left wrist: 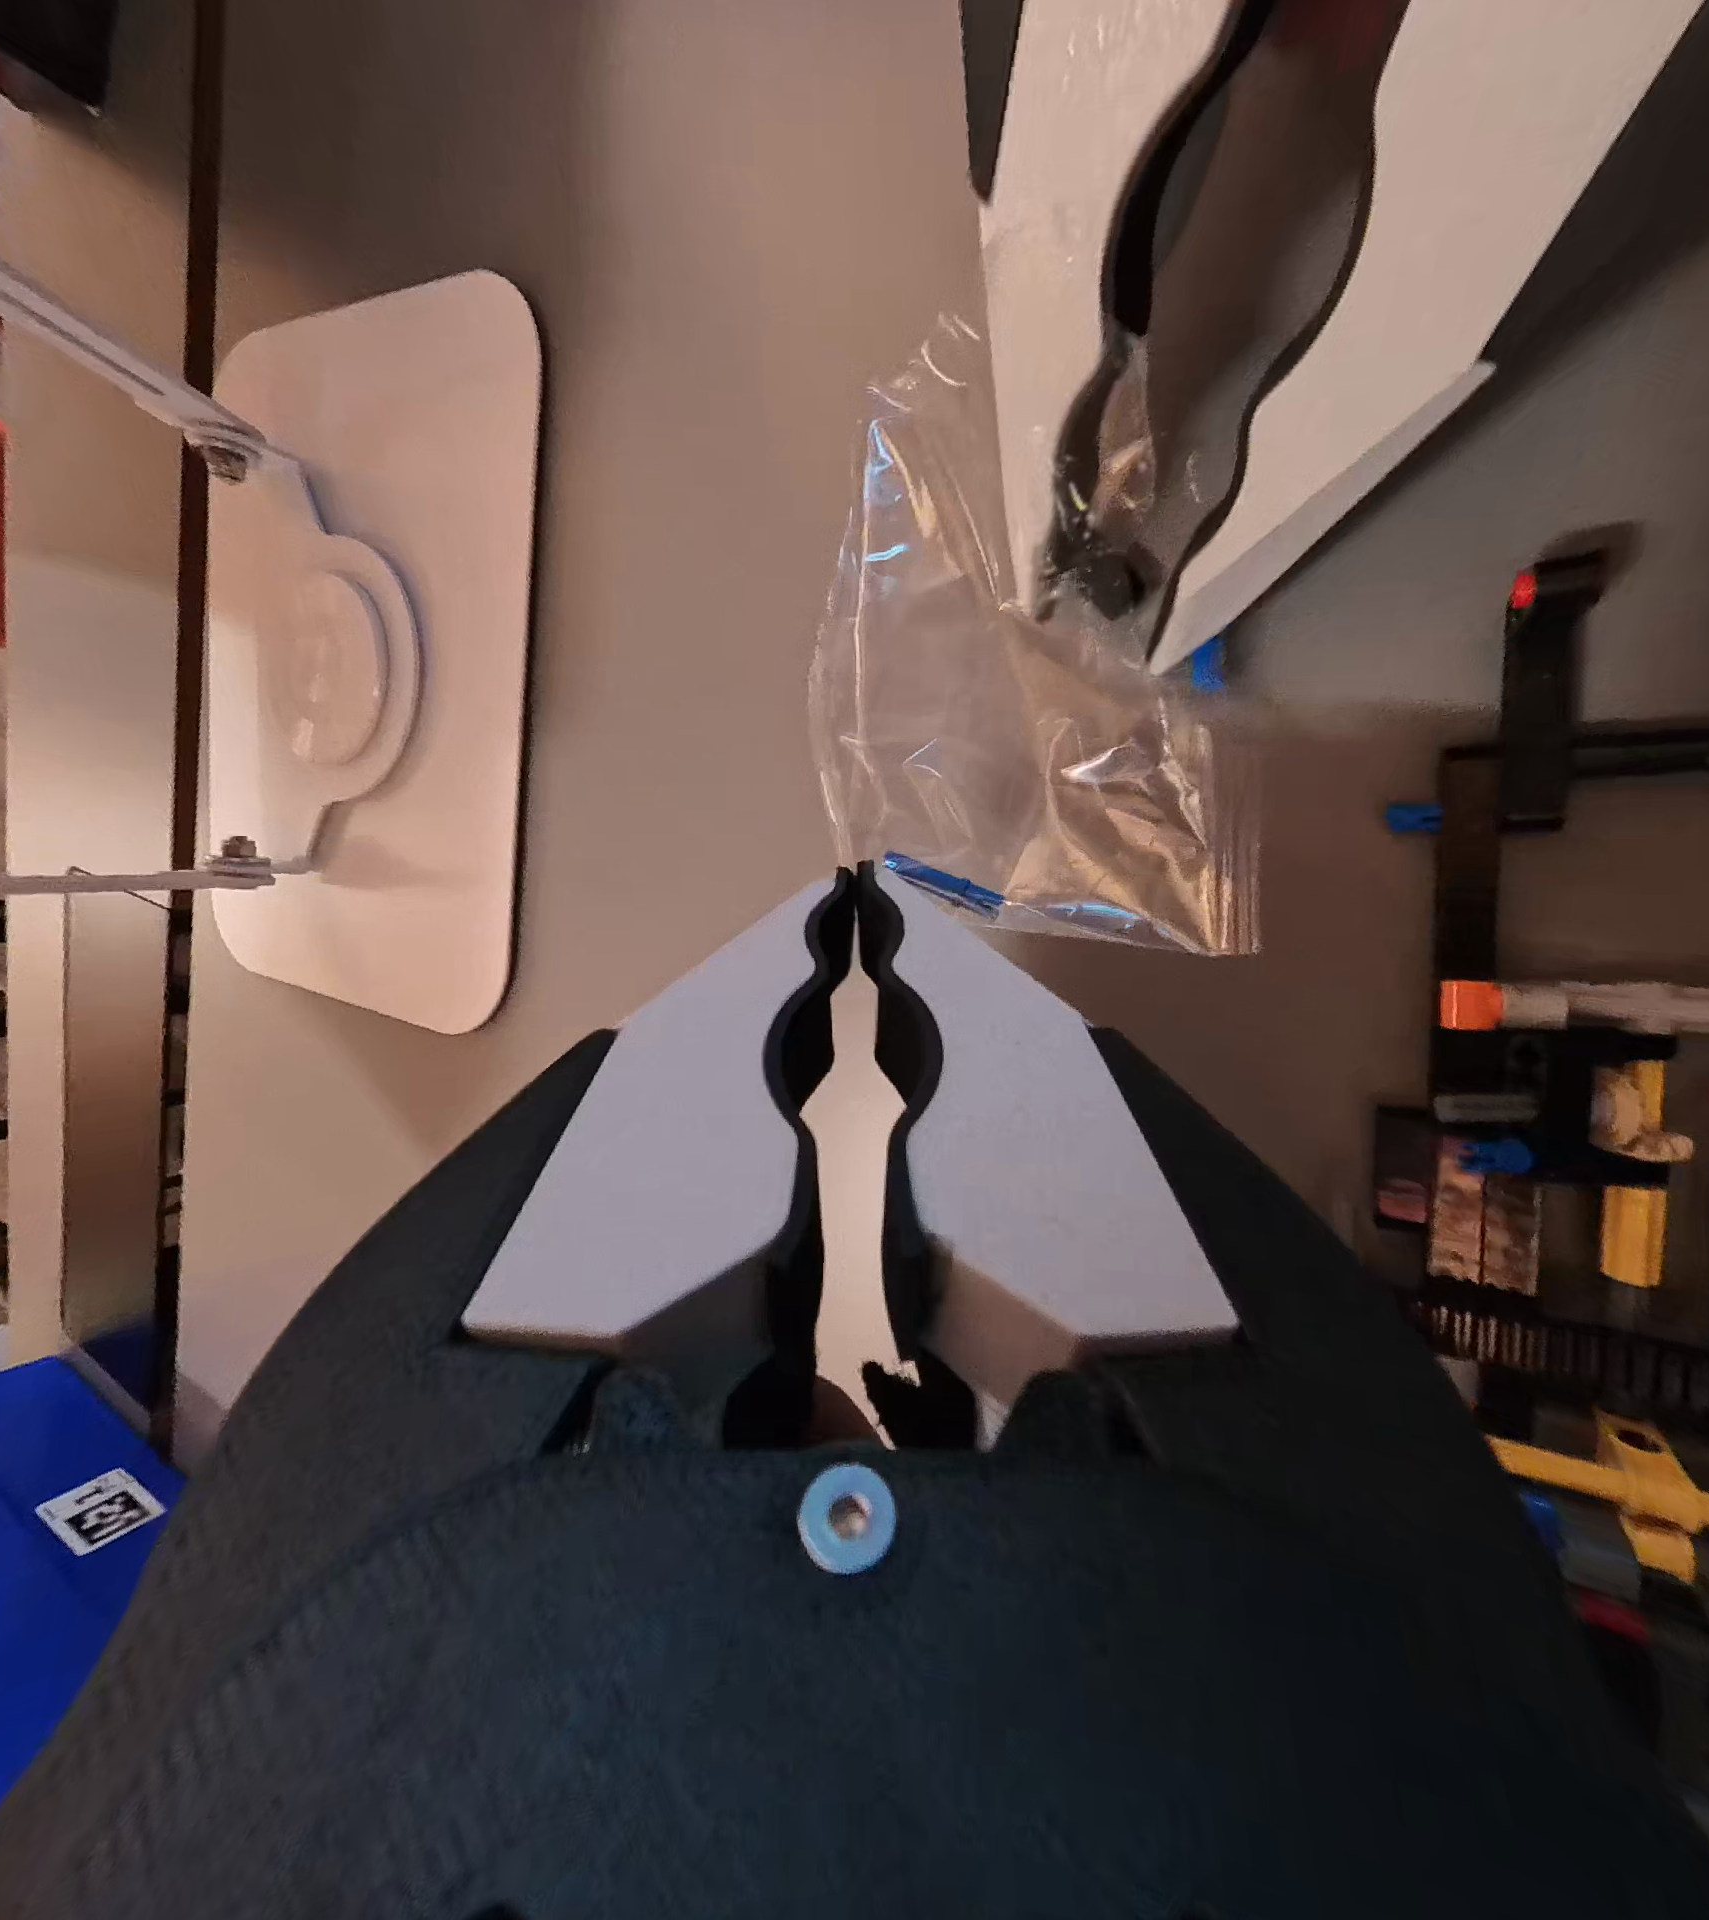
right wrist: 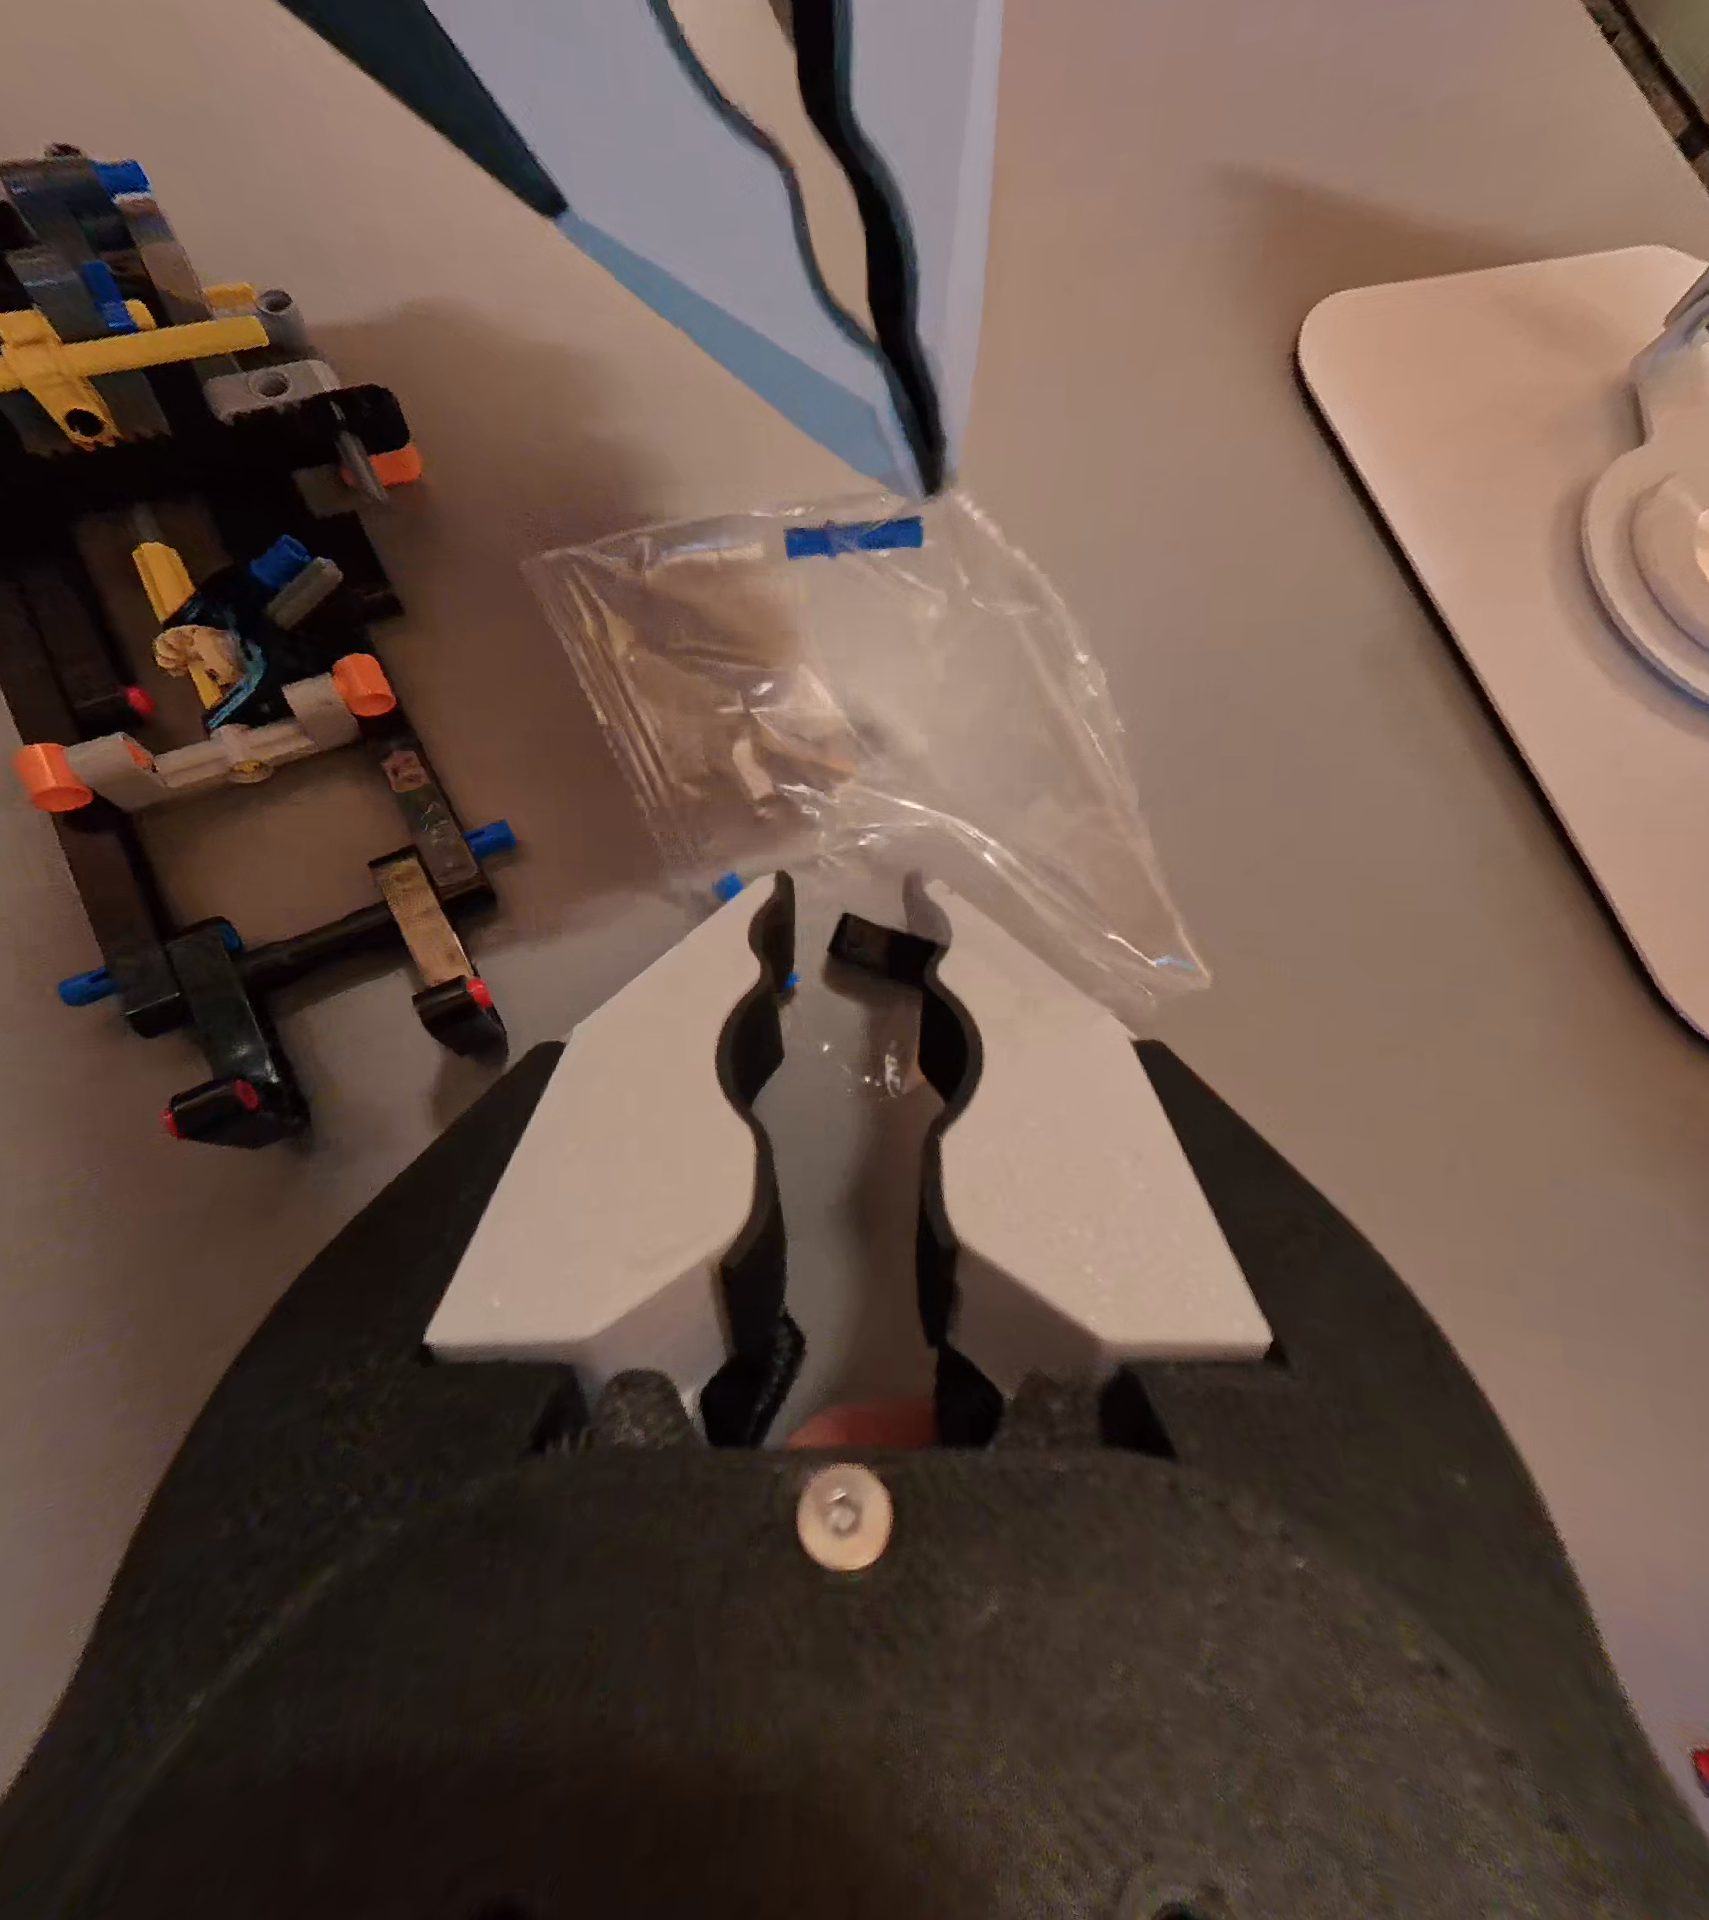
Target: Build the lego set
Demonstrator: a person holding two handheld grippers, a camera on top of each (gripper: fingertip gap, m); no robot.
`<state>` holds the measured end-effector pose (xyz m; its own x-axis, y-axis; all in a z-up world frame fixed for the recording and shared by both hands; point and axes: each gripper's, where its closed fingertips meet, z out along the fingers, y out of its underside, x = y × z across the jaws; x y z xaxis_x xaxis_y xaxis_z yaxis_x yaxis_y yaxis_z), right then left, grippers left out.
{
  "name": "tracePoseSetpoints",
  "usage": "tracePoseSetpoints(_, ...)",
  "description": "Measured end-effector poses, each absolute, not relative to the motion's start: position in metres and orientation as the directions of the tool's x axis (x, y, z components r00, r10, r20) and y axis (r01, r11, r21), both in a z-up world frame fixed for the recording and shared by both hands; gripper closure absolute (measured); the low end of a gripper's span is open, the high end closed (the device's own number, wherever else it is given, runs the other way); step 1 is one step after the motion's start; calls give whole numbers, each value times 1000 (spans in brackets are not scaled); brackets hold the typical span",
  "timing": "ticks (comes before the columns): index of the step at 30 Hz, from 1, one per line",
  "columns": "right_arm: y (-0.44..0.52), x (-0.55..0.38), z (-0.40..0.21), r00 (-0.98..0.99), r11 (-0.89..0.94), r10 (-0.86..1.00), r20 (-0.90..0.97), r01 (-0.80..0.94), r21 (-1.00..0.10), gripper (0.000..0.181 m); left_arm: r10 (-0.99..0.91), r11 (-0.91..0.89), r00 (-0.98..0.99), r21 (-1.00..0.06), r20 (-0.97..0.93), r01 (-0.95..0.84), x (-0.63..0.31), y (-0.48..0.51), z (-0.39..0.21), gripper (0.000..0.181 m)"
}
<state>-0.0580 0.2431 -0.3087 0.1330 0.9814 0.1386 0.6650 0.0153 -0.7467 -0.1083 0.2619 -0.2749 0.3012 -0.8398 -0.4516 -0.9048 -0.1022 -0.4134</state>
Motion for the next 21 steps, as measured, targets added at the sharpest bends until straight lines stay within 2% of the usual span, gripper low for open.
tracePoseSetpoints(5, 245, -58, -314, 143, -17, 983, 114, 691, -722, 181, -841, -76, 286, -424, -459, -903, -101, 264, -265, 181)
tracePoseSetpoints(21, 245, -54, -314, 133, -37, 988, 75, 686, -727, 178, -830, -143, 364, -468, -423, -872, -121, 272, -269, 181)
